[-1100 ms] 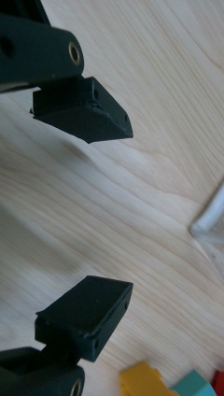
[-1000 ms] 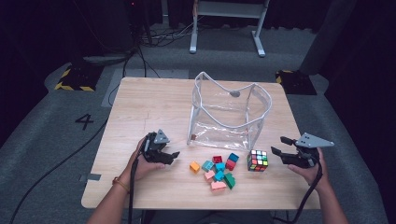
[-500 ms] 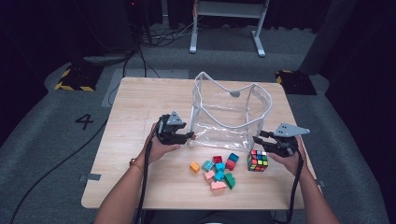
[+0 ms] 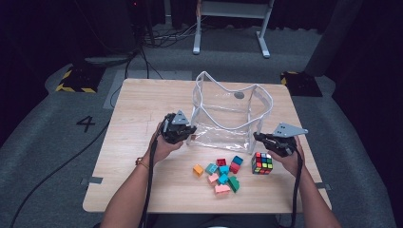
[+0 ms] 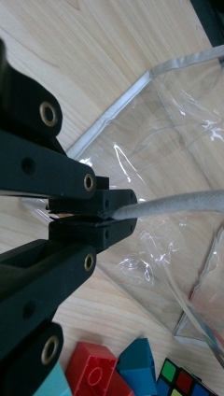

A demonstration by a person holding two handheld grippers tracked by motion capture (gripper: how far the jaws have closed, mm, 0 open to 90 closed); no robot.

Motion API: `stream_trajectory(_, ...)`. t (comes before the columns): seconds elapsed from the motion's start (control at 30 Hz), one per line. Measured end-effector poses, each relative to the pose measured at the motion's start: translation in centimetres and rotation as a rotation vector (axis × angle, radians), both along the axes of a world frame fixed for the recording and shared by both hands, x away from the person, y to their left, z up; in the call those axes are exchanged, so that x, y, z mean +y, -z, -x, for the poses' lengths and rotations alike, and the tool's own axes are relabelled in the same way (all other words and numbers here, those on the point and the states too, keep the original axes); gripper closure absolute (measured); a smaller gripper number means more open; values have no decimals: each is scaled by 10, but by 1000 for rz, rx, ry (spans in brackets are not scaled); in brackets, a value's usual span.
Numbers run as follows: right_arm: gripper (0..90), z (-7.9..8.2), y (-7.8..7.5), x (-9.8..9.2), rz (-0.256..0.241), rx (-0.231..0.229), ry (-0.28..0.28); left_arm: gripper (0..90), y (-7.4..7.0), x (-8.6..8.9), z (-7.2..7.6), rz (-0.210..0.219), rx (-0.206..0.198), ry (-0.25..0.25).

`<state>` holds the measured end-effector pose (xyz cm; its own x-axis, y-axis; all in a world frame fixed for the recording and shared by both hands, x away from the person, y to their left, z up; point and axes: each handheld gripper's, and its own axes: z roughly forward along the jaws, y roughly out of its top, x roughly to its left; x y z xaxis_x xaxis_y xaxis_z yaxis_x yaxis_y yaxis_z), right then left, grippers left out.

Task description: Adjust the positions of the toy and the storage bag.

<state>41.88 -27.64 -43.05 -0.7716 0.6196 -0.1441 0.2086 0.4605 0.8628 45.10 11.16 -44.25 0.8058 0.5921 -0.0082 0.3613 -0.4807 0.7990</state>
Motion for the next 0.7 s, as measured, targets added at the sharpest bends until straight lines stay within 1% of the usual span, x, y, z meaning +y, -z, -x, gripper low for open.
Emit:
stream_trajectory(0.03,876,0,0,2,5,1,-3,868,-1,4,2,-12,-7,-6)
stream_trajectory(0.1,876,-1,-1,10,14,0,-26,868,-1,12,7,-11,-1,-11)
stream_trajectory(0.13,876,0,-1,14,14,5,-28,867,-1,15,9,-10,-1,-11)
stream_trajectory(0.17,876,0,-1,16,16,2,-44,868,0,18,12,3,10,-18)
stream_trajectory(0.2,876,0,-1,16,16,2,-44,868,0,18,12,3,10,-18)
stream_trajectory(0.27,876,4,-2,23,26,8,-62,867,0,25,19,0,6,-17)
stream_trajectory(0.3,876,6,-3,25,18,19,-65,867,0,27,21,-4,-1,-16)
stream_trajectory(0.33,876,7,-3,26,27,9,-74,867,0,27,21,-4,-1,-16)
stream_trajectory(0.37,876,8,-3,28,30,14,-78,867,0,29,27,10,12,-21)
stream_trajectory(0.4,876,8,-3,28,30,14,-78,867,0,29,27,10,12,-21)
stream_trajectory(0.43,876,11,-4,28,35,11,-94,867,0,32,30,-9,-3,-8)
stream_trajectory(0.47,876,11,-4,28,35,11,-94,867,0,32,30,-9,-3,-8)
stream_trajectory(0.5,876,14,-3,30,23,21,-91,866,0,33,34,0,6,-15)
stream_trajectory(0.53,876,14,-3,30,23,21,-91,863,0,33,34,0,6,-15)
stream_trajectory(0.57,857,16,-3,30,24,10,-96,843,-1,35,37,0,-5,-15)
stream_trajectory(0.6,857,16,-3,30,24,10,-96,804,-1,35,37,0,-5,-15)
stream_trajectory(0.63,786,17,-4,29,17,29,-99,769,-1,36,42,-4,-12,-33)
stream_trajectory(0.67,762,18,-4,29,5,31,-97,749,-1,36,42,-4,-12,-33)
stream_trajectory(0.7,715,20,-5,27,4,28,-93,738,0,37,50,-13,-17,-31)
